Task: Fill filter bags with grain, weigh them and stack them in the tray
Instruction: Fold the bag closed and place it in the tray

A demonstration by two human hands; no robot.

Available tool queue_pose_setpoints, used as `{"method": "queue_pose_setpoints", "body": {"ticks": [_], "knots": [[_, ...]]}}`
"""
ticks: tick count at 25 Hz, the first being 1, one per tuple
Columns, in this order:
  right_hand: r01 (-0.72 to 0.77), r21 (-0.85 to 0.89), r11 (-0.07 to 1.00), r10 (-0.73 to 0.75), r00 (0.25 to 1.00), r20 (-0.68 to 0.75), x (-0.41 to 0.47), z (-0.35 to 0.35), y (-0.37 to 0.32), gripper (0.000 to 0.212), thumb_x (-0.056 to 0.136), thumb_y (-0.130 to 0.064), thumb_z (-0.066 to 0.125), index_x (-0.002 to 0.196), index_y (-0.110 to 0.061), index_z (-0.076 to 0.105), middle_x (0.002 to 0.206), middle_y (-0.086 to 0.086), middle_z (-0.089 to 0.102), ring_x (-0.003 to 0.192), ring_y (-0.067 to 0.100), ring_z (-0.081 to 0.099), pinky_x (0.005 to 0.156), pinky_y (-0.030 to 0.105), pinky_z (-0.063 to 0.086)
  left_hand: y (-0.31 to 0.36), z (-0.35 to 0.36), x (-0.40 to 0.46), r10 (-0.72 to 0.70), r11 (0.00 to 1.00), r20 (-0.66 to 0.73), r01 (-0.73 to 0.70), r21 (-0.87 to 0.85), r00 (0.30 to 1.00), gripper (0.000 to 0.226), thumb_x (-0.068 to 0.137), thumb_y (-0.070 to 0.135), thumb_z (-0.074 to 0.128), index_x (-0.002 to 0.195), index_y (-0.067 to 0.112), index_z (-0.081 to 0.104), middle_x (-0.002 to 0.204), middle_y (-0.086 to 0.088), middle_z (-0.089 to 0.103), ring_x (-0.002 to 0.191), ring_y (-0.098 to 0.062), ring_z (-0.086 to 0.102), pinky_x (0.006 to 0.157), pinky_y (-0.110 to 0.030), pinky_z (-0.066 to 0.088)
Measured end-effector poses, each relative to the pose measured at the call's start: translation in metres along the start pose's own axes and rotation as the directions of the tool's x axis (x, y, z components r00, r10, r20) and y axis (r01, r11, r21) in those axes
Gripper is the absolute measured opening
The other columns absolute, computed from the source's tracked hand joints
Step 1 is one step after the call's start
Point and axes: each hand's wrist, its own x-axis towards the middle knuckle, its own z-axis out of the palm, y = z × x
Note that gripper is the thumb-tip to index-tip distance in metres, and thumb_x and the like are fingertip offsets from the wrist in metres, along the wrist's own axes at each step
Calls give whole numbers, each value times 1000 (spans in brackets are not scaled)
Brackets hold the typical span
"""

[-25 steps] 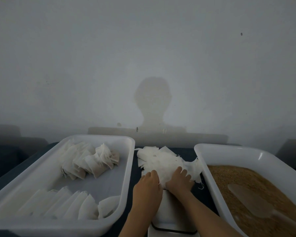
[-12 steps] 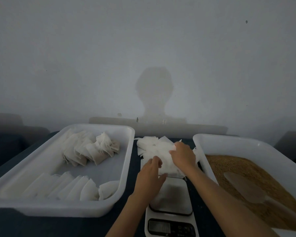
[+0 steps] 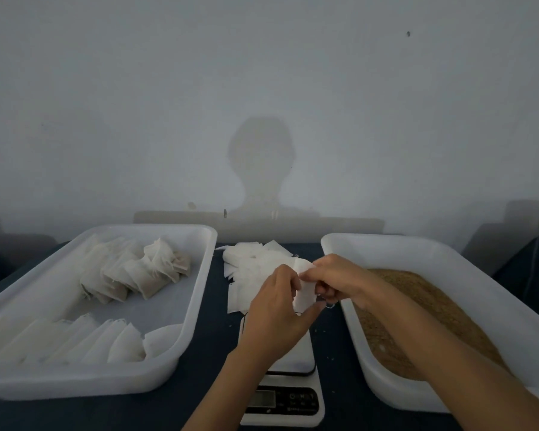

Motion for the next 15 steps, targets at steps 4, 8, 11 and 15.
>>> {"method": "queue_pose_setpoints", "body": {"ticks": [4, 8, 11, 15], "knots": [[6, 60, 998, -9, 999, 40, -11, -17, 9, 22, 91, -27, 57, 74, -13, 60, 58, -1, 54, 48, 9, 45, 51, 22, 41, 20, 4, 4, 35, 999, 24, -34, -15, 999, 15, 90, 22, 58, 83, 20, 44, 78, 11, 48, 71, -5, 45, 63, -17, 38], [26, 363, 931, -29, 1000, 3, -20, -27, 28, 54, 93, -60, 38, 83, -13, 63, 80, 3, 65, 72, 16, 60, 62, 28, 52, 33, 6, 8, -250, 874, 43, 245, -420, 967, 22, 95, 6, 48, 74, 15, 45, 66, 12, 49, 59, -2, 43, 58, -17, 39], [66, 320, 945, -31, 993, -114, -23, -30, 45, 54, 84, -61, 48, 111, -14, 54, 106, 4, 60, 93, 17, 61, 71, 31, 54, 32, 7, 9, -468, 560, 93, 376, -738, 879, 20, 95, 3, 40, 78, 8, 48, 76, -2, 50, 76, -16, 46, 72, -34, 41], [-6, 562, 827, -55, 994, 92, -26, -34, 55, 44, 78, -39, 65, 104, -5, 63, 82, 6, 69, 70, 18, 67, 61, 30, 55, 25, 10, 11, -514, 326, 164, 369, -871, 842, 16, 95, 2, 38, 93, 8, 52, 89, -9, 58, 88, -23, 54, 80, -38, 48]]}}
